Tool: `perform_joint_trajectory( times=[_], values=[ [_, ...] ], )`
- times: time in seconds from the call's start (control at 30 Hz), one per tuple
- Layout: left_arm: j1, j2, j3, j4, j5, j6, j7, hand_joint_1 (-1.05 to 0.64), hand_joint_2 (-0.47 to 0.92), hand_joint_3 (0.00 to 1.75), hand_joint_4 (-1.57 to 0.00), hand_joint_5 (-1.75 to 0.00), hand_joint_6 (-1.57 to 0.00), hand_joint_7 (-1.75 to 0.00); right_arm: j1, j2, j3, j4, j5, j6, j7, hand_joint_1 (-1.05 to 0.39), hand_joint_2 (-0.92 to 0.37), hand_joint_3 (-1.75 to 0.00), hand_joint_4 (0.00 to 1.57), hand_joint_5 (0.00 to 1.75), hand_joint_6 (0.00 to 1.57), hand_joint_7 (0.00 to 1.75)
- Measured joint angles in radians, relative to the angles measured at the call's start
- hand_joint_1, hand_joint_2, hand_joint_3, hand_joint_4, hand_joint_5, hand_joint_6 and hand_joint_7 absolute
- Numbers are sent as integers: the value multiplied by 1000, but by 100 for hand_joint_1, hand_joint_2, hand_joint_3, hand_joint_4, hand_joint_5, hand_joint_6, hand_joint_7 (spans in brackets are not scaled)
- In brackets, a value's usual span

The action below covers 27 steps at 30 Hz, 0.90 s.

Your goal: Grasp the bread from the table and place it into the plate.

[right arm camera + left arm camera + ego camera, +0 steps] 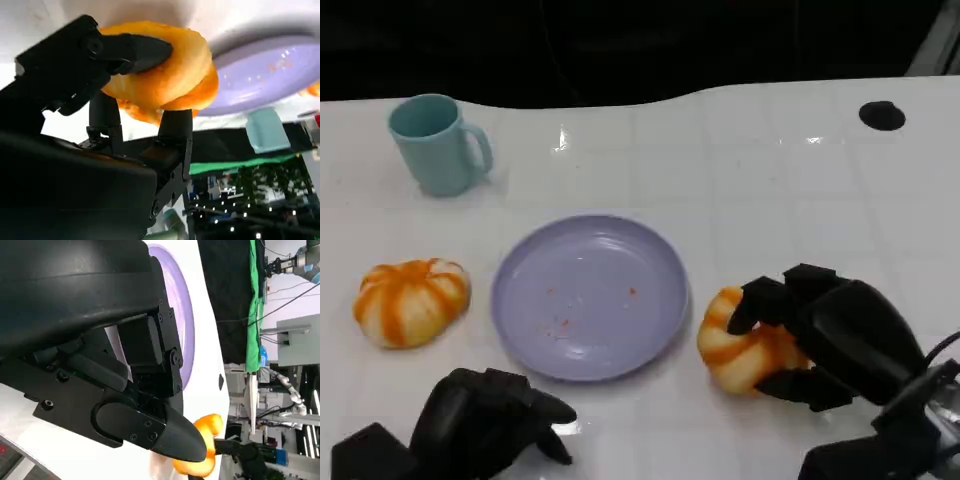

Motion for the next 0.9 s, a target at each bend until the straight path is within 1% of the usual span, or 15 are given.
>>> perform_joint_trajectory(
  times=[0.07,0.1,0.17,0.23,0.33,0.47,0.57,0.6,0.67,0.77,0.9],
  values=[
    [0,0,0,1,0,0,0,-105,92,1,-139,-85,-157,-20,-1,12,-9,-2,30,-8,-1,-16,-36,-126,91,175,77,155],
    [0,1,0,2,1,-1,0,-105,92,1,-139,-85,-157,-20,-1,23,-15,-5,53,-10,1,-15,-33,-127,91,175,78,155],
    [0,1,0,7,2,-2,0,-105,92,1,-139,-86,-157,-21,-6,46,-27,-15,90,-14,11,-13,-29,-130,92,175,76,160],
    [-1,1,0,12,2,-2,0,-105,92,1,-139,-86,-157,-21,-21,70,-37,-19,128,-19,31,-11,-22,-141,96,175,76,167],
    [-3,1,0,19,3,-3,0,-105,92,1,-139,-86,-157,-21,-67,111,-44,-17,166,-19,47,-11,-18,-151,99,175,77,168],
    [-8,1,0,32,3,-7,1,-105,92,1,-139,-86,-157,-22,-124,161,-43,13,172,-23,52,-6,-13,-159,101,175,81,165],
    [-9,1,0,35,3,-10,0,-105,92,1,-139,-86,-157,-22,-159,201,-39,80,178,-42,51,-5,-12,-160,101,175,81,164],
    [-10,1,0,35,3,-10,1,-105,92,1,-139,-85,-157,-22,-169,213,-37,102,182,-49,51,-5,-14,-158,101,175,84,155],
    [-11,1,0,38,4,-11,1,-105,91,0,-139,-85,-157,-22,-192,239,-34,150,185,-55,52,-4,-15,-158,101,175,87,150],
    [-12,1,0,44,3,-11,0,-105,91,0,-139,-85,-157,-22,-232,282,-22,227,187,-64,52,-5,-17,-153,98,175,85,152],
    [-13,1,-1,45,4,-11,1,-105,92,0,-139,-85,-157,-23,-303,334,3,326,178,-62,39,-8,-23,-144,96,175,83,155]
  ],
)
